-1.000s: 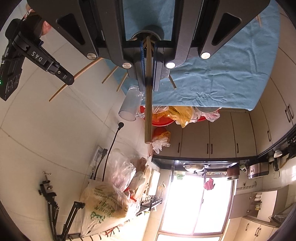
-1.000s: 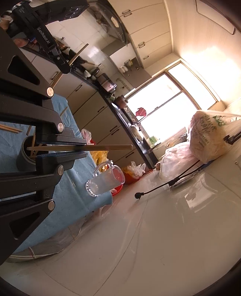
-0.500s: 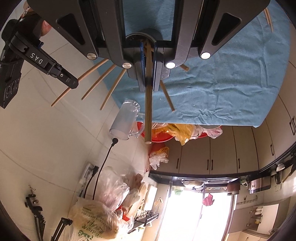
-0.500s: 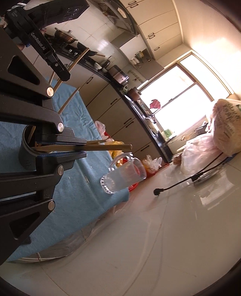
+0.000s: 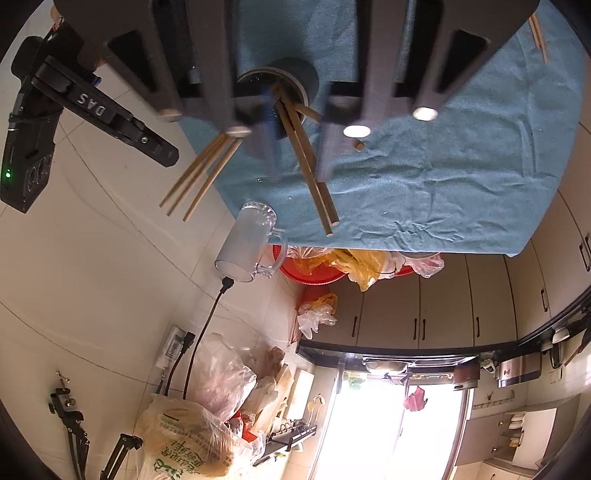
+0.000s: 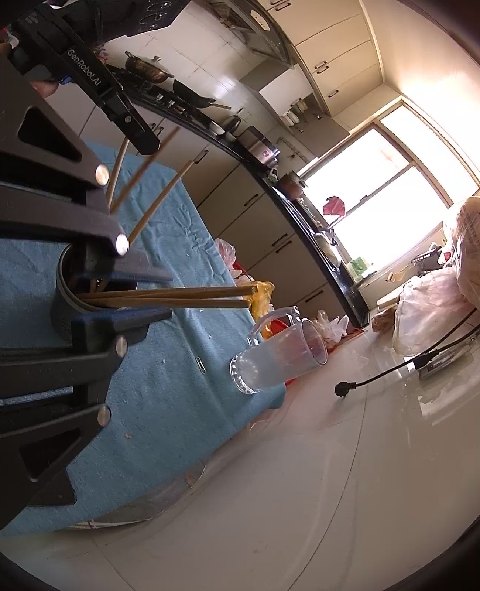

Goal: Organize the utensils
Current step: 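Open both grippers to release the chopsticks into the holder, then move both open grippers back over the remaining chopsticks on the cloth, then close the left gripper on a chopstick while the right gripper grasps another, then lift the right gripper's chopstick upright while the left gripper regrasps its chopstick, then carry the upright chopstick in the left gripper toward the black holder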

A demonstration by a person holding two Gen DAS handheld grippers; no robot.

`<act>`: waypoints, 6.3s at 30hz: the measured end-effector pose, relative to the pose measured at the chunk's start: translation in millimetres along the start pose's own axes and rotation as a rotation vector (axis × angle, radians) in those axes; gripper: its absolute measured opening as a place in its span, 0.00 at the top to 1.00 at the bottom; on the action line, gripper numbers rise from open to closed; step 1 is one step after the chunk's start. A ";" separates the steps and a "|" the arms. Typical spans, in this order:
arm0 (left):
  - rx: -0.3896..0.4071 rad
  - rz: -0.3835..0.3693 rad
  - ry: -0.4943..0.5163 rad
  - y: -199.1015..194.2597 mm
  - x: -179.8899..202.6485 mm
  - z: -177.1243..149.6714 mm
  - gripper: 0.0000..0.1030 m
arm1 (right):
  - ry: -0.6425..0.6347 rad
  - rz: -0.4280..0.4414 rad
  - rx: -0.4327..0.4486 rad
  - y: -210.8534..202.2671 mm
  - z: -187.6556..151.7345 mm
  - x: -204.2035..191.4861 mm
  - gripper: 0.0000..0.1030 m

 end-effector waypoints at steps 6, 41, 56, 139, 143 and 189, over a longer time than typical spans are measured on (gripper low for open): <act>0.031 -0.002 -0.023 -14.7 -5.6 2.7 0.64 | -0.006 -0.024 0.052 -24.0 -0.8 2.4 0.72; -0.071 0.158 -0.236 -140.9 -161.1 -159.4 0.42 | -0.155 -0.025 -0.162 -33.0 -168.2 -53.8 0.35; -0.262 0.269 -0.453 -123.7 -278.7 -219.9 0.51 | -0.214 -0.031 -0.213 -25.5 -195.2 -67.1 0.35; -0.029 0.231 -0.276 -184.4 -209.4 -161.6 0.93 | -0.435 0.078 -0.094 -26.5 -179.7 -166.0 0.93; -0.018 0.212 -0.244 -187.9 -190.7 -155.7 0.93 | -0.417 0.101 -0.066 -42.9 -173.0 -160.3 0.93; -0.295 0.296 -0.261 -60.8 -192.8 -157.9 0.94 | -0.347 0.162 0.023 -82.3 -151.5 -129.7 0.93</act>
Point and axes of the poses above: each gripper's, at about its wrist camera, not at the fingertips, and y roughly the way its jaws point, x to its right, z to its top, the point moved 5 cm from there along y, roughly the way its jaws point, and after that the axes turned 1 degree about z, right-handed, at the moved point
